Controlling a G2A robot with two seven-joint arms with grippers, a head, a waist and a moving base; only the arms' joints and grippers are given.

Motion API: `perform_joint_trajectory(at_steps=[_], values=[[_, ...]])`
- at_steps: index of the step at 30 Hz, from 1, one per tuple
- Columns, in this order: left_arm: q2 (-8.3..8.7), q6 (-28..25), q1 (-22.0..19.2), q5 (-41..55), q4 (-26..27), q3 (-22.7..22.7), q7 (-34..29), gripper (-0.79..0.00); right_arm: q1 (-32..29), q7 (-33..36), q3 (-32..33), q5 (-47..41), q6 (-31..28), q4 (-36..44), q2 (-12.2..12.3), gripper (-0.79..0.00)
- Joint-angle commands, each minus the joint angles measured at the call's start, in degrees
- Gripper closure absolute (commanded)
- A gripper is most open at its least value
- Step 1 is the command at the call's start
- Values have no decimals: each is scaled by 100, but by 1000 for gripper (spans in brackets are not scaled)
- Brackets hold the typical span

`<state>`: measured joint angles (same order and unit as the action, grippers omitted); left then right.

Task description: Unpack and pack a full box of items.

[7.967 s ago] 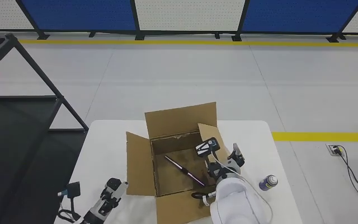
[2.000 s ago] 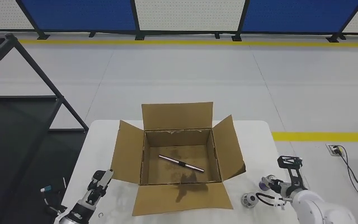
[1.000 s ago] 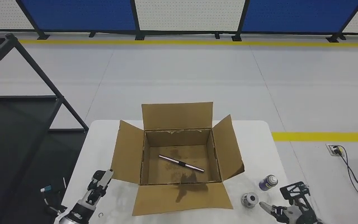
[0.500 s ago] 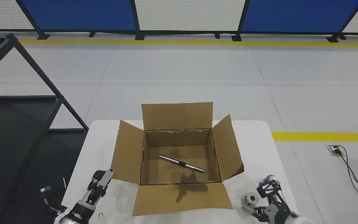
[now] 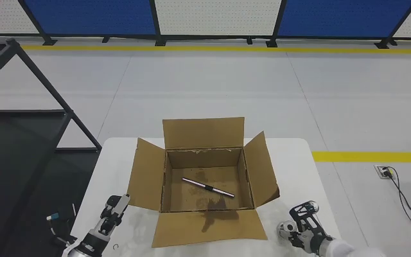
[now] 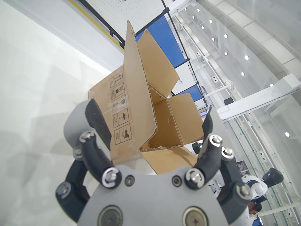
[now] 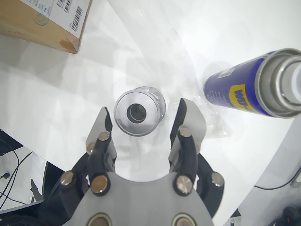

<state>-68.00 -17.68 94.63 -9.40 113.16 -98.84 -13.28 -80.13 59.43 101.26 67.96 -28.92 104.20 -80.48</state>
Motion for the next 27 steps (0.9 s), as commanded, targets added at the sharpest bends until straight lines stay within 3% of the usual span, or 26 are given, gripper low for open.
perform_joint_trajectory(at_steps=[1, 6, 11, 18, 22, 27], values=[[0, 0, 0, 0, 0, 0, 0, -785, 43, -22, -32, 2, 4, -37, 20, -9], [0, 0, 0, 0, 0, 0, 0, -785, -7, -192, 6, 56, -25, 129, 87, 0], [0, 0, 0, 0, 0, 0, 0, -785, -468, -470, 251, -28, -109, 910, 150, 0], [0, 0, 0, 0, 0, 0, 0, -785, -807, -256, 531, -494, 478, 2120, 199, 0], [0, 0, 0, 0, 0, 0, 0, -785, -527, 107, 449, -1035, 953, 2706, 227, 0], [0, 0, 0, 0, 0, 0, 0, -785, 247, 420, 103, -1284, 1818, 3044, 261, 0]])
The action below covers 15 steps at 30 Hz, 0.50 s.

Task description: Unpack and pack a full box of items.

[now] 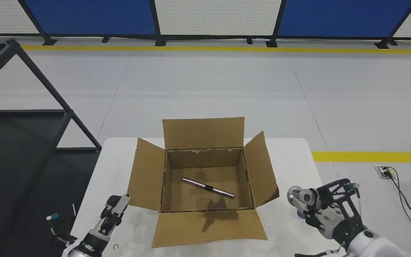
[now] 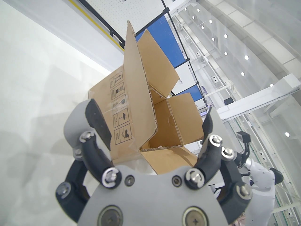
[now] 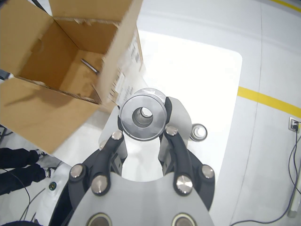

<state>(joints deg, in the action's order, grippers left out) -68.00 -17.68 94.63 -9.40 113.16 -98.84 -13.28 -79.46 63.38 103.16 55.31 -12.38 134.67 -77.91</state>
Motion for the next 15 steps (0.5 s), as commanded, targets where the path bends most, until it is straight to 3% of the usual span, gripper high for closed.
perform_joint_trajectory(at_steps=[1, 7, 9, 12, 15], values=[[0, 0, 0, 0, 0, 0, 0, -785, 388, 87, -199, -102, 282, -2, 12, 0], [0, 0, 0, 0, 0, 0, 0, -785, 1658, 871, -899, -291, 1105, -40, 58, 0], [0, 0, 0, 0, 0, 0, 0, -785, 2091, 1024, -1162, -268, 1645, -273, 51, 0], [0, 0, 0, 0, 0, 0, 0, -785, 2677, 1291, -1558, -268, 1944, -699, 53, 0], [0, 0, 0, 0, 0, 0, 0, -785, 2677, 1291, -1558, -268, 1944, -699, 53, 0]])
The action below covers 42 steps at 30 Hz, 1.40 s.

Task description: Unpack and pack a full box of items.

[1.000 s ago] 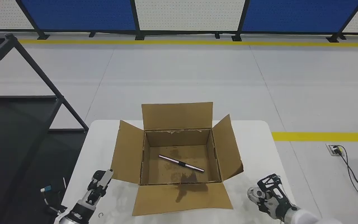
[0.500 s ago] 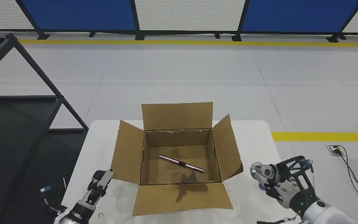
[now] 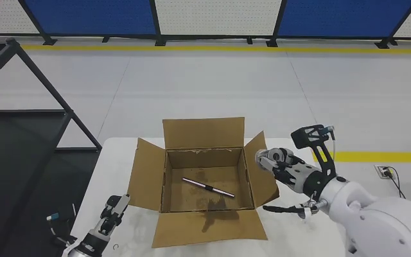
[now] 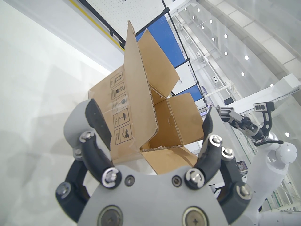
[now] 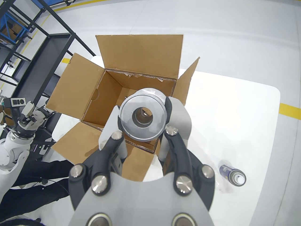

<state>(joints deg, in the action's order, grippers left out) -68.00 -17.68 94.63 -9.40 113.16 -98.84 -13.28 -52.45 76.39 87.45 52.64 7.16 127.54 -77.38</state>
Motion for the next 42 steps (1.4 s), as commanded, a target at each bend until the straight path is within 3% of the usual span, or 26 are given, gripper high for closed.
perform_joint_trajectory(at_steps=[1, 9, 12, 21, 25, 31, 42], values=[[0, 0, 0, 0, 0, 0, 0, -785, -24, -10, 13, 0, -10, 14, 0, 0], [0, 0, 0, 0, 0, 0, 0, -785, -24, -10, 13, 0, -10, 14, 0, 0], [0, 0, 0, 0, 0, 0, 0, -785, -15, -73, -308, -67, -367, -324, 15, 0], [0, 0, 0, 0, 0, 0, 0, -785, 1889, 181, -2338, -120, -542, -2436, -174, 0], [0, 0, 0, 0, 0, 0, 0, -785, 2586, 159, -3177, 295, -678, -3331, -307, 0], [0, 0, 0, 0, 0, 0, 0, -785, 3070, -2, -3904, 485, -609, -4561, -501, 0], [0, 0, 0, 0, 0, 0, 0, -785, 3635, -569, -4494, -302, -651, -6668, -915, 0]])
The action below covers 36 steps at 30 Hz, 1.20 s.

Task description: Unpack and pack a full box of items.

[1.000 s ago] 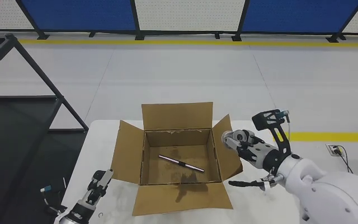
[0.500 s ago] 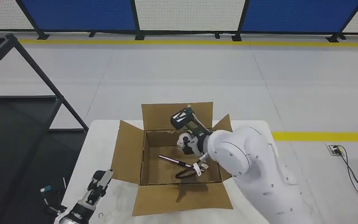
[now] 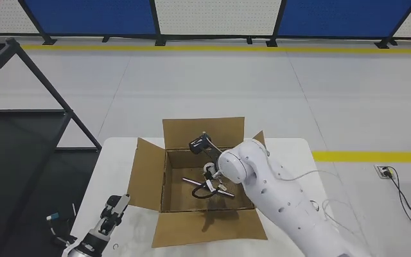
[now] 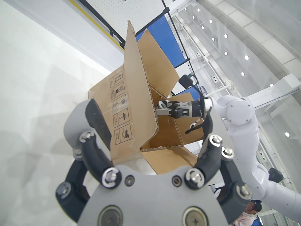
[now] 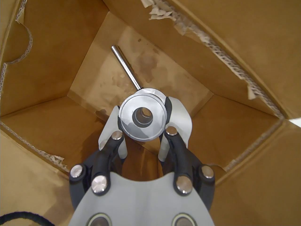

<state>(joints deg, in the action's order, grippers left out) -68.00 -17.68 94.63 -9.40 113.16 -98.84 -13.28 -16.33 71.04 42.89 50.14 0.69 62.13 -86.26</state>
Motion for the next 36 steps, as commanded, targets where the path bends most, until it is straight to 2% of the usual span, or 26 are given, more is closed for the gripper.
perform_joint_trajectory(at_steps=[1, 6, 12, 15, 20, 22, 23, 36], values=[[0, 0, 0, 0, 0, 0, 0, -785, 55, -89, -81, -99, -13, -276, -64, 0], [0, 0, 0, 0, 0, 0, 0, -785, 211, -303, -334, -154, 155, -849, -254, 0], [0, 0, 0, 0, 0, 0, 0, -785, 410, -627, -669, -87, 655, -1549, -549, 0], [0, 0, 0, 0, 0, 0, 0, -785, 505, -796, -753, -172, 669, -1889, -687, 0], [0, 0, 0, 0, 0, 0, 0, -785, 656, -1071, -797, -378, 361, -2511, -869, 0], [0, 0, 0, 0, 0, 0, 0, -785, 711, -1151, -816, -425, 312, -2727, -939, -277], [0, 0, 0, 0, 0, 0, 0, -785, 738, -1186, -821, -450, 296, -2833, -973, -357], [0, 0, 0, 0, 0, 0, 0, -785, 1004, -1480, -828, -636, 41, -3695, -1300, -379]])
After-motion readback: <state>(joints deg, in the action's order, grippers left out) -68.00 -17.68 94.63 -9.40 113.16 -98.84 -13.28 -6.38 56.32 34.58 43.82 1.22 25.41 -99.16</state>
